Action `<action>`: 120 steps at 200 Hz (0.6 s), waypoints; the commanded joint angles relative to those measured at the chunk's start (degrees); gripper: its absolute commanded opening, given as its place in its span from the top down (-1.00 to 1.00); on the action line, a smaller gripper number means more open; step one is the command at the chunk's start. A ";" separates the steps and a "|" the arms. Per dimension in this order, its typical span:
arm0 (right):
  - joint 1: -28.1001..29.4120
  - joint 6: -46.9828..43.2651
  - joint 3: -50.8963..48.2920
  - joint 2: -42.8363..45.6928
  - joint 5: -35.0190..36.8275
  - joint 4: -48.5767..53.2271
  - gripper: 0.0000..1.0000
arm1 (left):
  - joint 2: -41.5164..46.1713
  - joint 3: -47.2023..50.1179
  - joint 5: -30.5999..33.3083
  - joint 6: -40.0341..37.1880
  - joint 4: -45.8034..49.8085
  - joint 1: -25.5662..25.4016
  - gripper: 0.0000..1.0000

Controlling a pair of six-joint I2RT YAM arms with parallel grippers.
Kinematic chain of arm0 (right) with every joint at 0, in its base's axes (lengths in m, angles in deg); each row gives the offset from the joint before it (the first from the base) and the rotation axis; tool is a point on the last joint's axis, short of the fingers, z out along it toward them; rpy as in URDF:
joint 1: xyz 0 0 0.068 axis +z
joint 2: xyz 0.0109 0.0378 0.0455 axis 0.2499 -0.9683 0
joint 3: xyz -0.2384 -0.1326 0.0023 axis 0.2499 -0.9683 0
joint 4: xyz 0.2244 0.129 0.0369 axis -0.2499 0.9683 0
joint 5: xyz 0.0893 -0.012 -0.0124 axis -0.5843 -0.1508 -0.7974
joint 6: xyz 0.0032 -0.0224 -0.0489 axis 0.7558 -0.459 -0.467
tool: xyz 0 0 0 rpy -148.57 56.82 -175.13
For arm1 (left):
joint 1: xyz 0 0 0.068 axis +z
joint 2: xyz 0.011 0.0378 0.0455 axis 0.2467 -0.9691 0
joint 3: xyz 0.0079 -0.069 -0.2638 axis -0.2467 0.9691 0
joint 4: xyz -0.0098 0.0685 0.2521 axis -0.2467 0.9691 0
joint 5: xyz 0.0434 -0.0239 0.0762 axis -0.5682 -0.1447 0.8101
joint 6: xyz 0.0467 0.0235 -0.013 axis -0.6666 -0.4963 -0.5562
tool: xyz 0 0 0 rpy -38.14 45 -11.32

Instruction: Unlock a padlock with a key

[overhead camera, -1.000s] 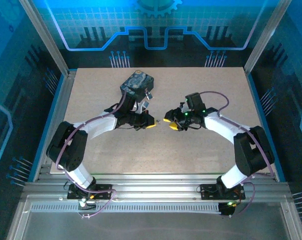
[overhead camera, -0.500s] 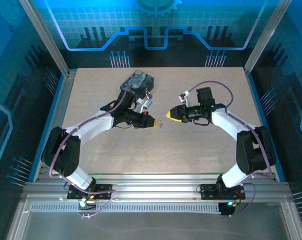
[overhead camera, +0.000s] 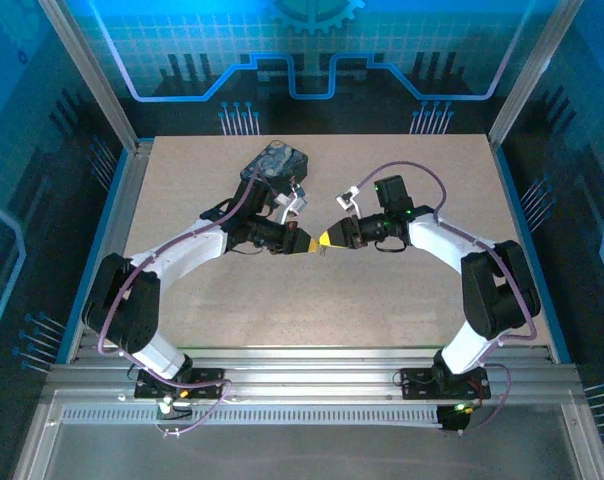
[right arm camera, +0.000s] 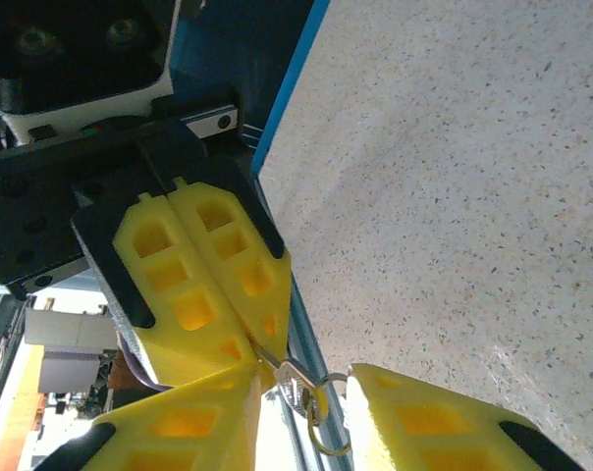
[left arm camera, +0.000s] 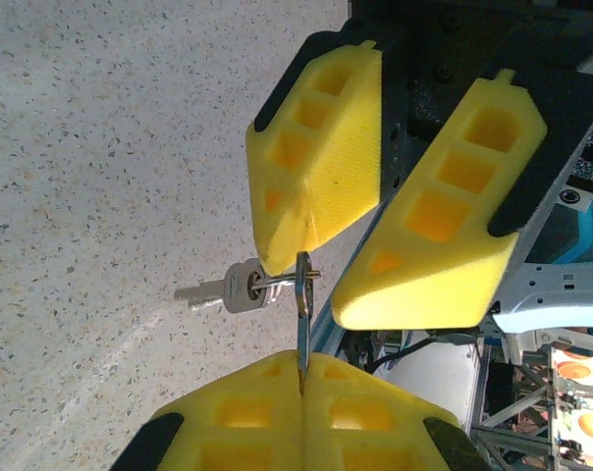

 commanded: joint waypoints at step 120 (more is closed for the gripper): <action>0.51 6.43 -3.66 0.99 -3.80 -9.04 1.00 | 2.20 1.73 -2.44 2.19 -4.36 2.61 0.73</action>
